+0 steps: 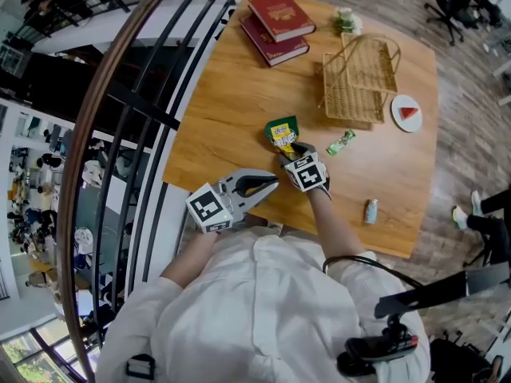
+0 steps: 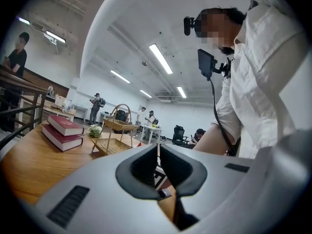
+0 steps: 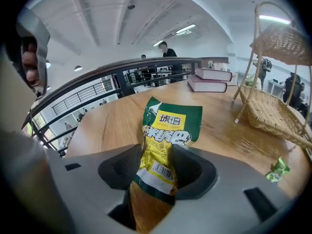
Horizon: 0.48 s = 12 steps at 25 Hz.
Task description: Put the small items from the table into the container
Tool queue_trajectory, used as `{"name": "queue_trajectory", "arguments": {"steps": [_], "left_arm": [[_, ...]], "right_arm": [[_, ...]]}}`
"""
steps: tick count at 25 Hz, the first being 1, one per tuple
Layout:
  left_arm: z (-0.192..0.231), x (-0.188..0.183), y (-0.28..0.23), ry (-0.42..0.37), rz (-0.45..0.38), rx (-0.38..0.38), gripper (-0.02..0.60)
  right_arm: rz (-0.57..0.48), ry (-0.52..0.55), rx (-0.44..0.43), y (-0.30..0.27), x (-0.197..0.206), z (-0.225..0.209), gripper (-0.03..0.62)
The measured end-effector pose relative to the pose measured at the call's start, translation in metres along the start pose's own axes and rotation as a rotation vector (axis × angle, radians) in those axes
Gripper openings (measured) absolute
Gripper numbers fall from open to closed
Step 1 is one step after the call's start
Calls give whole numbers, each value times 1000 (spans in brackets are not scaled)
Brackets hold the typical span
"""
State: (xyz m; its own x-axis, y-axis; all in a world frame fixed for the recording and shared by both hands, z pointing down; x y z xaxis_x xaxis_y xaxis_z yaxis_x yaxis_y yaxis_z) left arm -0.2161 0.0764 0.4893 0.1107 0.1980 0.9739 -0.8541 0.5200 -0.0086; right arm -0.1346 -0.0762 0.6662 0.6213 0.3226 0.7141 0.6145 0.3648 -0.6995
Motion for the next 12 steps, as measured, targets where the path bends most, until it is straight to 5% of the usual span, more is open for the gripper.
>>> {"name": "queue_trajectory", "arguments": {"steps": [12], "left_arm": [[8, -3, -8, -15, -13, 5, 8]], "right_arm": [[-38, 45, 42, 29, 6, -17, 129]]}}
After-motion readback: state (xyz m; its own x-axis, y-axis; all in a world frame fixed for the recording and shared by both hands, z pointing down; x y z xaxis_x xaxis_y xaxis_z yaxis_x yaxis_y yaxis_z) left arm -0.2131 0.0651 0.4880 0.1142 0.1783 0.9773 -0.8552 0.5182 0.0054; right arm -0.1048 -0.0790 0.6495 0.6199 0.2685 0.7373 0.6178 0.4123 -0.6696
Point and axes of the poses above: the fingertips, and each gripper's own axes: y backward along the fingers, z to its left, x out of its underside, the point moved 9 cm from there along y, backward along the fingers, and after that the axes turned 14 degrees about x, right-handed, at the moved point
